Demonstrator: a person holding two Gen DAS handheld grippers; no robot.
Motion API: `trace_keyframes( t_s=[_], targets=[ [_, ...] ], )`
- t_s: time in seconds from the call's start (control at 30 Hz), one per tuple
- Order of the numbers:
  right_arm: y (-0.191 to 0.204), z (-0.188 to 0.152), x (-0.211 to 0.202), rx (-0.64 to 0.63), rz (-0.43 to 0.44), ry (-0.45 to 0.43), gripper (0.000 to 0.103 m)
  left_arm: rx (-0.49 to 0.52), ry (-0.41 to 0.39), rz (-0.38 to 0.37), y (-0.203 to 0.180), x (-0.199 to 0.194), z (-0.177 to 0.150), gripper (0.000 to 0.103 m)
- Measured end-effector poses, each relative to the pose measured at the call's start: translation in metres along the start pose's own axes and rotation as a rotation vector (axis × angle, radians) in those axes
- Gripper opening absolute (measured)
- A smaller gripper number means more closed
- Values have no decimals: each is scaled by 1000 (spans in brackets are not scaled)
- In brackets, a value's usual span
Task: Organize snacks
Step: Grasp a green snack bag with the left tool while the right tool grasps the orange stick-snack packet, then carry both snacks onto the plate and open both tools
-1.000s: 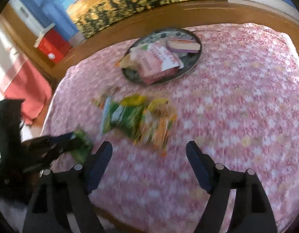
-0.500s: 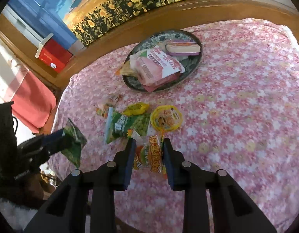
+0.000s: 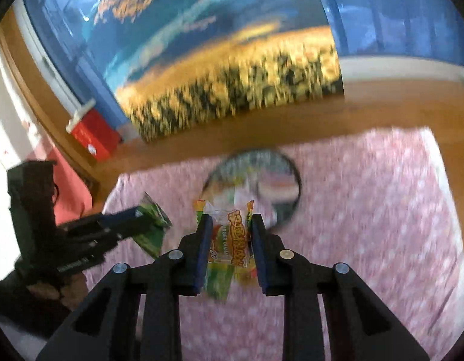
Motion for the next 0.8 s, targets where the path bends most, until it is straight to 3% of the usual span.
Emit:
trace_keyframes(
  t_s=[0.4, 0.63, 0.73, 0.8],
  targets=[
    [-32, 53, 118, -15, -27, 130, 27, -46, 96, -14, 26, 75, 13, 29],
    [-49, 67, 180, 7, -26, 208, 27, -267, 164, -54, 72, 120, 27, 29],
    [-49, 70, 199, -24, -26, 237, 28, -390, 147, -100, 86, 129, 29, 30],
    [-47, 70, 204, -57, -34, 243, 28, -400, 141, -96, 86, 132, 30, 32]
  ],
)
Point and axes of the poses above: each gripper's, at about its wrist camera, not at the fingertips, and x roughly the way its jaws point, y to its left, z to its top, the point moved 10 cm from there along x, roughly the way its jaws point, and after that the axes turned 2 degrees about -z, right-handed, at the moved point
